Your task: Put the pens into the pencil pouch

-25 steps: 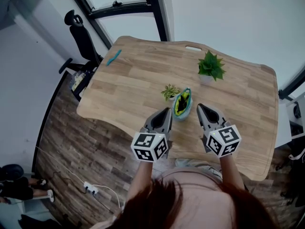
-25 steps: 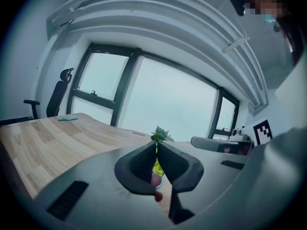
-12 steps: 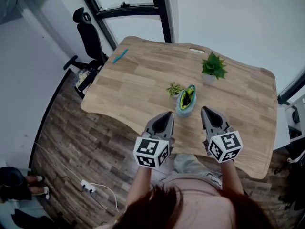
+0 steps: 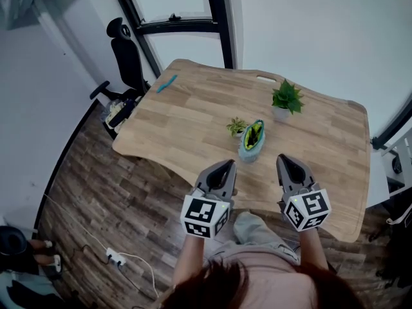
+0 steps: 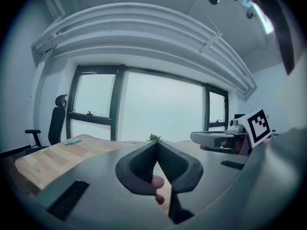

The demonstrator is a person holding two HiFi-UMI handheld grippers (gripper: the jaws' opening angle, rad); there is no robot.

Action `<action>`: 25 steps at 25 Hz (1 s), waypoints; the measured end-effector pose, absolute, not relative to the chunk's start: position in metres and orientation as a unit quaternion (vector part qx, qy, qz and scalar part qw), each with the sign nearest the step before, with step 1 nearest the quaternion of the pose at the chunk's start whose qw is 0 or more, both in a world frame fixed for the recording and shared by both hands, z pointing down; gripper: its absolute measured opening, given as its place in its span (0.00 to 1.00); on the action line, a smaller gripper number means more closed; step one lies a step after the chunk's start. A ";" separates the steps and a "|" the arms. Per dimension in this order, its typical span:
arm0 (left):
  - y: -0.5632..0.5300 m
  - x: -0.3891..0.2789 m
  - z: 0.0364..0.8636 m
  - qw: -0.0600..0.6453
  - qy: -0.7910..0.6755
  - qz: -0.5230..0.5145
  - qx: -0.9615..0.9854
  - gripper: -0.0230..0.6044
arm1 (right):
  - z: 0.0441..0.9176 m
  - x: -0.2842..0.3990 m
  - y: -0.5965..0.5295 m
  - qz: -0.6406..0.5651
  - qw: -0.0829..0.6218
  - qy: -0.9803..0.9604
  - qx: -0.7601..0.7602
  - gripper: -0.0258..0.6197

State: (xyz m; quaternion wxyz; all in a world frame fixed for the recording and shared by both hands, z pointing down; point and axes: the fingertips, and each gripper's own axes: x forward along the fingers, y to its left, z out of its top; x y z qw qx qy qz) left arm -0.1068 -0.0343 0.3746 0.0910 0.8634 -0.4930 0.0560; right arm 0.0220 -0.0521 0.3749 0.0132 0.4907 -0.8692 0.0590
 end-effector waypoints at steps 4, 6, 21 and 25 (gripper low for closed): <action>-0.023 -0.109 0.370 0.083 -0.502 0.061 0.859 0.04 | 0.370 0.022 -0.040 0.045 0.022 -0.869 0.492 0.04; -0.017 -0.109 0.367 0.081 -0.507 0.058 0.856 0.04 | 0.368 0.020 -0.034 0.038 0.033 -0.873 0.486 0.04; 0.023 -0.104 0.351 0.070 -0.523 0.041 0.849 0.04 | 0.352 0.031 0.000 0.021 0.018 -0.873 0.487 0.04; 0.029 -0.100 0.353 0.071 -0.520 0.039 0.850 0.04 | 0.349 0.031 0.008 0.026 0.005 -0.876 0.481 0.04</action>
